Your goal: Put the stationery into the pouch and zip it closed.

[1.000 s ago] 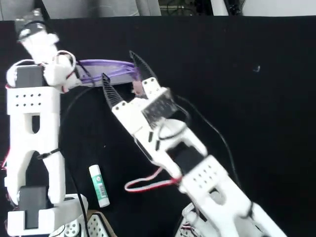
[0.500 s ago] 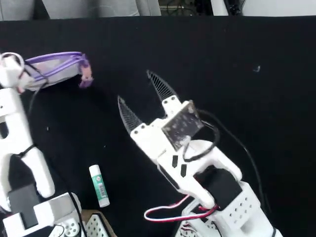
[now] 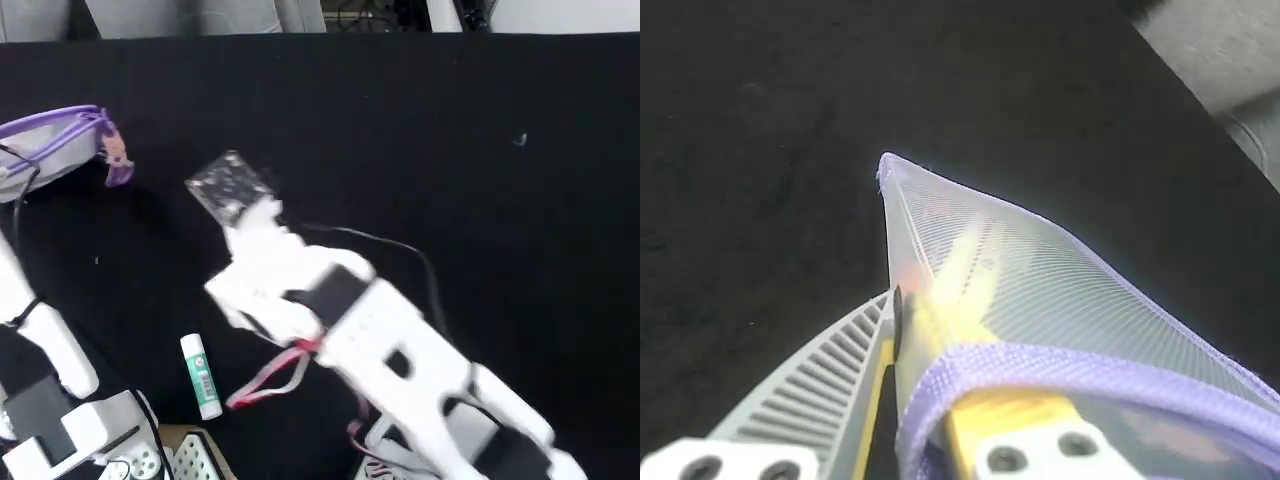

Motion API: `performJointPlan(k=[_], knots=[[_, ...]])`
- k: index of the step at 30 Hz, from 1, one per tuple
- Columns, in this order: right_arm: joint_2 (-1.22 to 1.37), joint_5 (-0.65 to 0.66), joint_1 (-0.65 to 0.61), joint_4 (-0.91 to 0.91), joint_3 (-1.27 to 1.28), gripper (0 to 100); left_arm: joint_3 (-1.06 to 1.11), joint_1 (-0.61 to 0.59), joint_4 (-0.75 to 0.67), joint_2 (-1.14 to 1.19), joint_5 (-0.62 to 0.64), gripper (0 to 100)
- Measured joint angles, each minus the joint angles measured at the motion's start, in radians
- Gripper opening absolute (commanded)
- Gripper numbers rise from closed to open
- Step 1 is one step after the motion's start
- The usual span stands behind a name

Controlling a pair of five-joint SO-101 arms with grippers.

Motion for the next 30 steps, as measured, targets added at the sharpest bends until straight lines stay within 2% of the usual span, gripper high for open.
performJointPlan(k=[10, 17, 21, 27, 30], knots=[[0.404, -0.226, -0.153, 0.015, -0.137, 25.0, -0.08, -0.222, 0.0, 0.002, 0.0, 3], [0.621, -0.255, -0.255, 0.015, -0.21, 25.0, -0.123, -0.339, 0.0, 0.002, 0.0, 3], [0.727, -0.255, -0.299, 0.026, -0.269, 25.0, -0.123, -0.359, 0.0, 0.002, 0.0, 3], [0.816, -0.255, -0.302, 0.069, -0.354, 24.6, -0.123, -0.356, 0.0, 0.002, 0.0, 3], [0.844, -0.255, -0.302, 0.069, -0.362, 16.7, -0.123, -0.356, 0.0, 0.002, 0.0, 3]])
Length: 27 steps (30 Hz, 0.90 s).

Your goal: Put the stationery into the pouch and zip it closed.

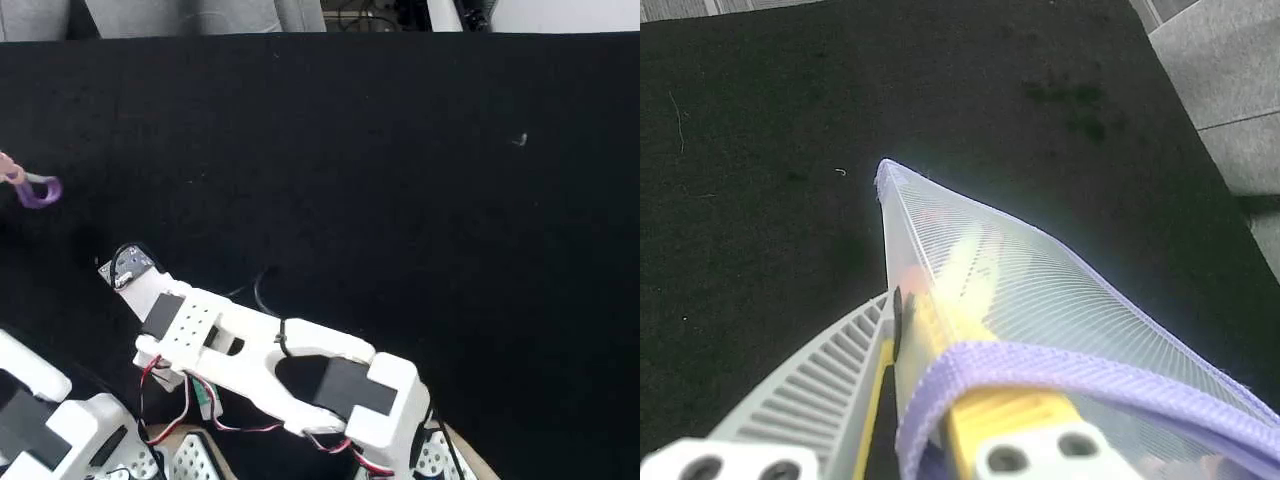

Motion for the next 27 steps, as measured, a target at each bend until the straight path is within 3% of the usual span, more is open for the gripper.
performJointPlan(k=[6, 13, 21, 27], knots=[[0.031, 0.0, 0.011, 0.003, -0.032, 4.4, 0.0, 0.0, 0.0, 0.0, 0.0, 3], [0.037, 0.0, 0.086, 0.005, -0.046, 1.1, 0.0, 0.026, 0.026, 0.0, 0.0, 3], [0.023, 0.04, 0.178, 0.064, -0.083, 1.1, 0.0, 0.176, 0.055, 0.0, 0.0, 3], [-0.183, 0.046, 0.399, 0.097, -0.115, 1.1, -0.028, 0.359, 0.17, 0.0, 0.0, 3]])
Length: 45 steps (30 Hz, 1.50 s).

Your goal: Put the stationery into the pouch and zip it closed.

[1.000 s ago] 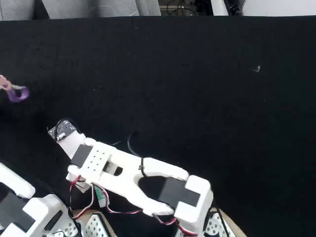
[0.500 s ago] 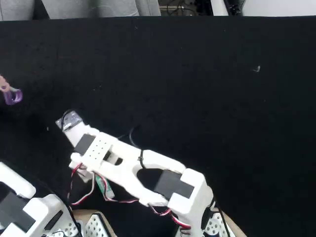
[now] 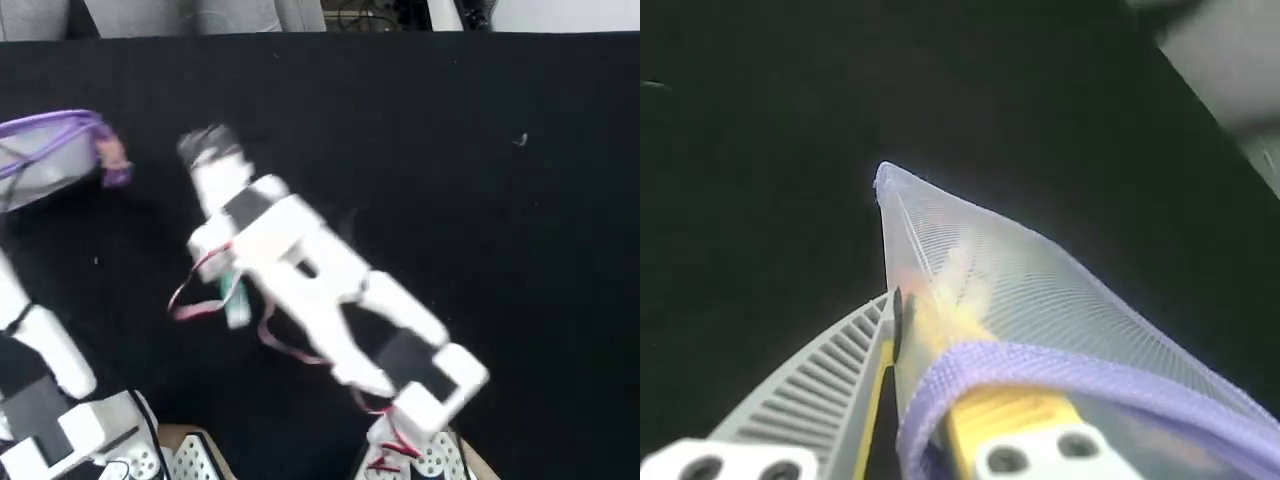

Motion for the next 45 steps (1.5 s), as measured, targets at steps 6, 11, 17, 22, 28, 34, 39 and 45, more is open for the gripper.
performJointPlan(k=[6, 11, 17, 22, 28, 34, 39, 45], knots=[[-0.239, 0.0, 0.273, -0.035, 0.0, 1.1, -0.103, 0.203, 0.104, 0.0, -0.002, 3], [-0.387, 0.063, 0.344, -0.166, 0.0, 1.1, -0.147, 0.353, 0.16, 0.0, -0.002, 3], [-0.517, 0.127, 0.328, -0.344, 0.0, 1.1, -0.146, 0.434, 0.175, 0.0, 0.02, 3], [-0.56, 0.127, 0.252, -0.419, 0.0, 1.1, -0.041, 0.508, 0.175, 0.0, 0.026, 3], [-0.571, 0.133, 0.212, -0.459, 0.0, 1.1, -0.012, 0.569, 0.178, 0.0, 0.028, 3], [-0.741, 0.133, 0.192, -0.543, 0.129, 1.1, 0.009, 0.578, 0.189, -0.002, 0.032, 3], [-0.957, 0.133, 0.126, -0.833, 0.437, 1.1, 0.023, 0.578, 0.189, -0.003, 0.032, 3], [-1.065, 0.224, 0.077, -1.155, 0.721, 1.1, 0.023, 0.58, 0.189, -0.003, 0.034, 3]])
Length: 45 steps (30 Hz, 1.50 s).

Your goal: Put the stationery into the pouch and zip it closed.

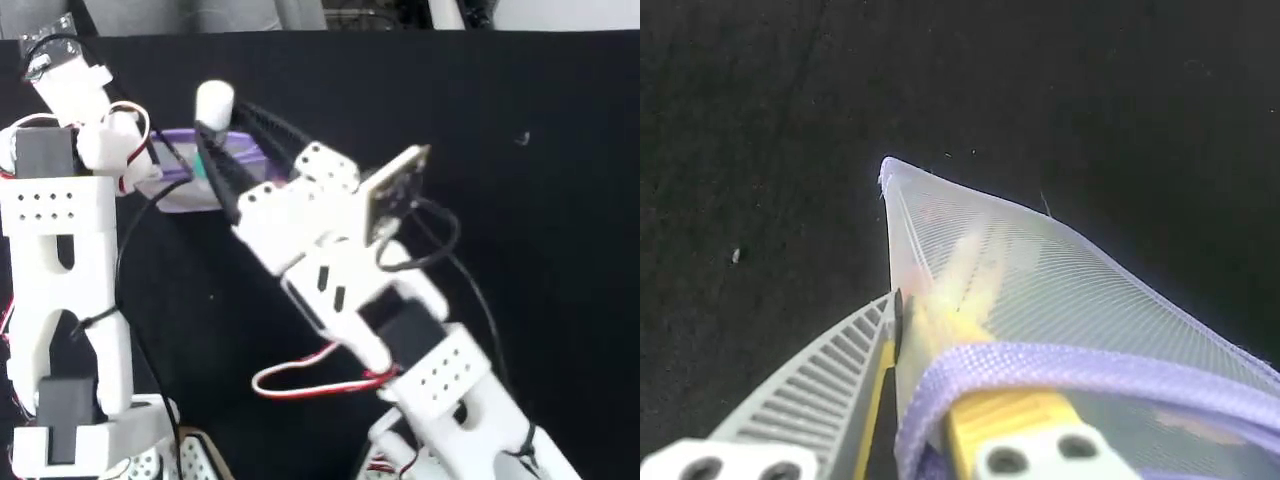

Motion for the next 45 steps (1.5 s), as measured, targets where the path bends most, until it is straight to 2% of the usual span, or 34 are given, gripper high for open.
performJointPlan(k=[7, 12, 24, 29, 36, 40, 45], knots=[[0.058, 0.034, 0.0, -0.226, 0.115, 1.1, 0.0, 0.0, 0.0, 0.0, 0.035, 3], [0.149, 0.115, 0.0, -0.394, 0.158, 1.1, 0.0, 0.0, 0.0, 0.0, 0.037, 3], [0.311, 0.299, 0.017, -0.539, 0.16, 1.1, 0.0, 0.0, 0.0, 0.0, 0.044, 3], [0.344, 0.367, 0.017, -0.539, 0.16, 2.9, 0.0, 0.0, 0.0, 0.0, 0.044, 3], [0.347, 0.371, 0.017, -0.46, 0.16, 27.0, 0.0, 0.0, 0.0, 0.0, 0.044, 3], [0.299, 0.376, 0.018, -0.382, 0.16, 27.0, 0.0, 0.0, 0.0, 0.0, 0.044, 3], [0.157, 0.376, 0.018, -0.187, 0.132, 25.8, 0.0, 0.0, 0.0, 0.0, 0.044, 3]])
